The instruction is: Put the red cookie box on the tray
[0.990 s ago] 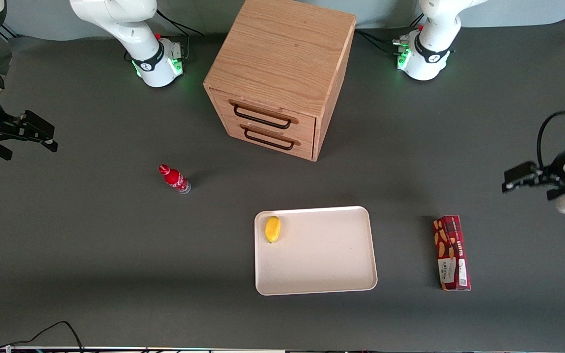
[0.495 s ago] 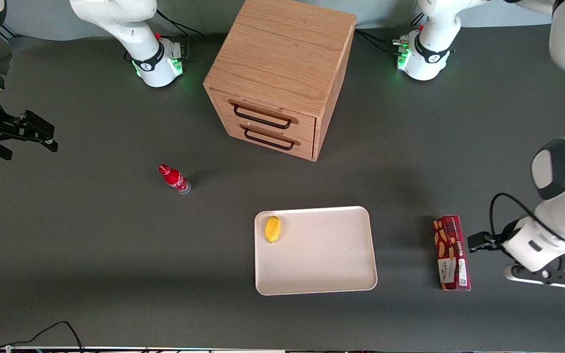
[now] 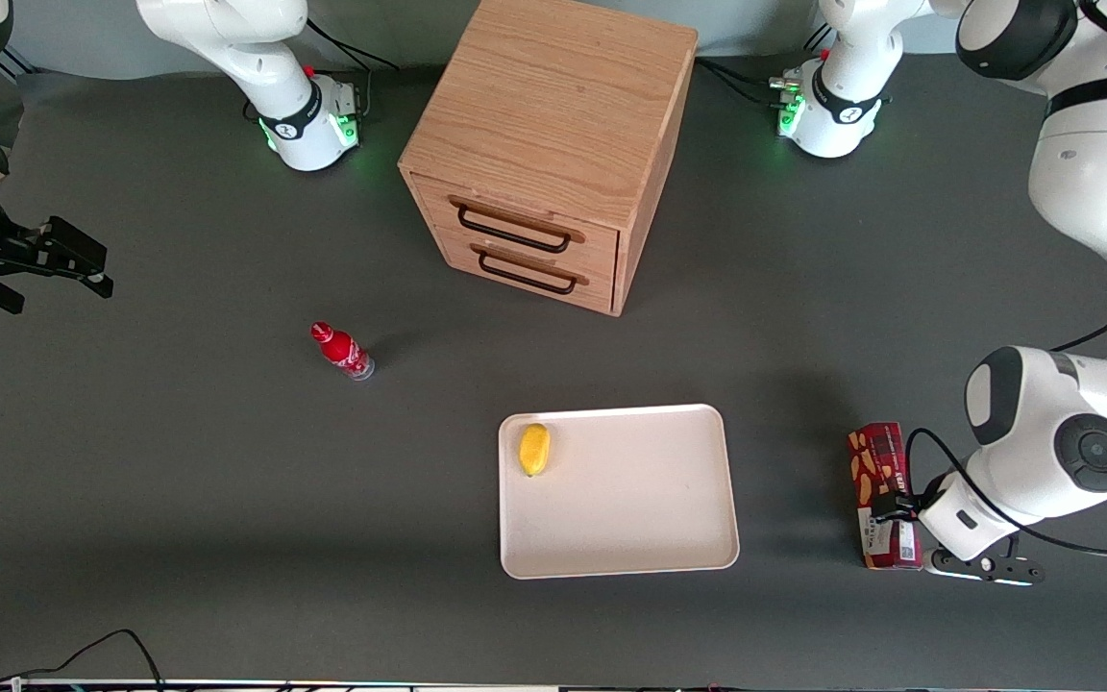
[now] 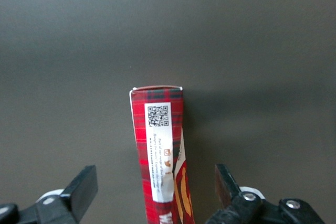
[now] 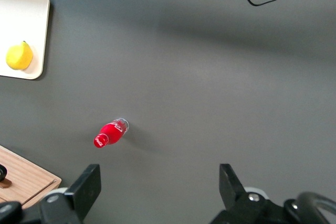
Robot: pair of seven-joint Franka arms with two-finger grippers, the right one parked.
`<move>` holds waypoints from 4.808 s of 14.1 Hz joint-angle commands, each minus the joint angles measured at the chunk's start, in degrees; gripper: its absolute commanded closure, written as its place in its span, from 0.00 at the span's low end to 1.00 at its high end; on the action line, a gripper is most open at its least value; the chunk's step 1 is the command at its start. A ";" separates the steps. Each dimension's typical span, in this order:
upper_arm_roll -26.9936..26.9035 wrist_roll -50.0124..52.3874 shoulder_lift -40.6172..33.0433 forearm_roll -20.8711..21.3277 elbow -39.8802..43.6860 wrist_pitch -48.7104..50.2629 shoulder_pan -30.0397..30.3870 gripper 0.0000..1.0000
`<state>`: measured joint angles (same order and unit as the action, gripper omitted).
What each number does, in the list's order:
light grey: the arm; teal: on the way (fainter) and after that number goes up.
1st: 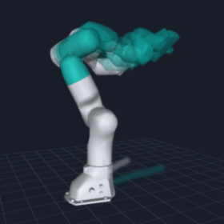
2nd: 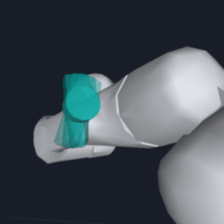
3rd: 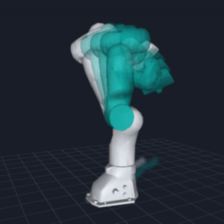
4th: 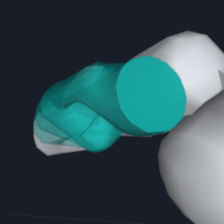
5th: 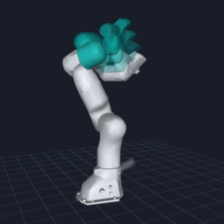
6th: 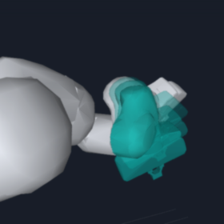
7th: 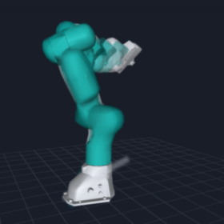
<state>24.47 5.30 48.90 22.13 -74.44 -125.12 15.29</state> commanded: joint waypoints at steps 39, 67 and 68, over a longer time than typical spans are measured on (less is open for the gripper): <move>-6.10 35.84 9.45 2.65 17.66 4.54 -30.75 1.00; 0.23 -0.89 -30.16 -10.52 0.71 34.86 -6.60 0.00; 0.14 -2.47 -32.18 -12.44 -0.69 35.55 -5.55 0.00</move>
<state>24.31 6.19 23.39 12.25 -67.64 -89.48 7.38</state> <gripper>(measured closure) 0.000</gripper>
